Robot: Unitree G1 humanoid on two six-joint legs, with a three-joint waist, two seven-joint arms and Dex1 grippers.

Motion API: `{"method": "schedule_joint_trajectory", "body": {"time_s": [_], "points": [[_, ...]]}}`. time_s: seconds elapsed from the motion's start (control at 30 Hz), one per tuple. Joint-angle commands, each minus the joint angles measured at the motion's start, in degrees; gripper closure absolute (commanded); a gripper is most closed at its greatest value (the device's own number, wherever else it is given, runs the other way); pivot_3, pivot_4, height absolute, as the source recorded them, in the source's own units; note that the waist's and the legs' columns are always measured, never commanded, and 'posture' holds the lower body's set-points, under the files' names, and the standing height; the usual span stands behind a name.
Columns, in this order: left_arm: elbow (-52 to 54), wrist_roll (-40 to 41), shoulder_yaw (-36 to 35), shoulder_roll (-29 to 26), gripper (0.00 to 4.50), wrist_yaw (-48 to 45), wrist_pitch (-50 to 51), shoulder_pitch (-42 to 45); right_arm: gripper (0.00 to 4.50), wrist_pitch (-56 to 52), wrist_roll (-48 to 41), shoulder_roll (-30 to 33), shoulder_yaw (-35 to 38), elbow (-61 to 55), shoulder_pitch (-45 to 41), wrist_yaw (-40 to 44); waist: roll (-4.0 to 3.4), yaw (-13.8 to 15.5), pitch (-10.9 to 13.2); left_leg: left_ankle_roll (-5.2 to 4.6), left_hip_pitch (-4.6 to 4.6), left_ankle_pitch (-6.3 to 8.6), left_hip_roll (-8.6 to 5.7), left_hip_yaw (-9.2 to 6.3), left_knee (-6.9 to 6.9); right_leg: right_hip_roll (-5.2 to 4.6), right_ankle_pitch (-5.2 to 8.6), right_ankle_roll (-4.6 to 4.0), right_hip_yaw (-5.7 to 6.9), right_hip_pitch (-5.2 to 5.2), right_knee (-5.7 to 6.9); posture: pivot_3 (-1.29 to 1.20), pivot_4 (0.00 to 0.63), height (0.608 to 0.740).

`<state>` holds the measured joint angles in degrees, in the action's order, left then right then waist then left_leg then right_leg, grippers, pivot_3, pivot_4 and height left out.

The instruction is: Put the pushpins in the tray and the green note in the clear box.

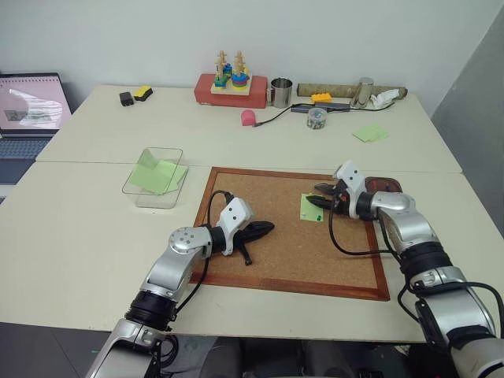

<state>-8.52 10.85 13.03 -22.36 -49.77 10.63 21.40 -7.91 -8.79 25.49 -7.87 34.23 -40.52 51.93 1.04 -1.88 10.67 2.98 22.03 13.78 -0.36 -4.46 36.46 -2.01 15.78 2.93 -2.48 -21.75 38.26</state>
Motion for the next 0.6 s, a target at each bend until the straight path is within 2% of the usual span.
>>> {"method": "schedule_joint_trajectory", "body": {"time_s": [0.03, 0.17, 0.6], "points": [[-0.09, -0.82, -0.52, -0.32, 4.5, 0.77, 0.92, -1.24, 3.65, 1.7, 0.08, -0.09, 1.32, -0.36, -1.29, 0.96, 0.0, 0.01, 0.0, 0.0, 0.0, 0.0, 0.0, 0.0, 0.0, 0.0, 0.0, 0.0, 0.0, 0.0, 0.0, 0.0, 0.15, 0.74], [-0.05, -0.6, -0.66, -0.24, 4.5, 1.05, 1.14, -1.35, 4.45, 1.87, -0.16, -0.5, 1.78, -1.15, -0.99, 1.41, 0.0, 0.01, 0.0, 0.0, -0.01, 0.0, 0.0, 0.0, 0.0, 0.0, 0.0, 0.0, 0.0, 0.0, 0.01, 0.0, 0.15, 0.74], [-1.05, -1.66, -0.3, 0.08, 4.5, 2.57, 2.03, -1.82, 4.45, -0.21, -3.37, -1.17, 4.66, -7.76, 0.17, 2.66, -0.01, 0.01, 0.0, 0.0, 0.0, 0.0, 0.0, -0.01, 0.0, 0.0, 0.0, 0.0, 0.0, -0.02, 0.04, 0.0, 0.15, 0.74]]}}
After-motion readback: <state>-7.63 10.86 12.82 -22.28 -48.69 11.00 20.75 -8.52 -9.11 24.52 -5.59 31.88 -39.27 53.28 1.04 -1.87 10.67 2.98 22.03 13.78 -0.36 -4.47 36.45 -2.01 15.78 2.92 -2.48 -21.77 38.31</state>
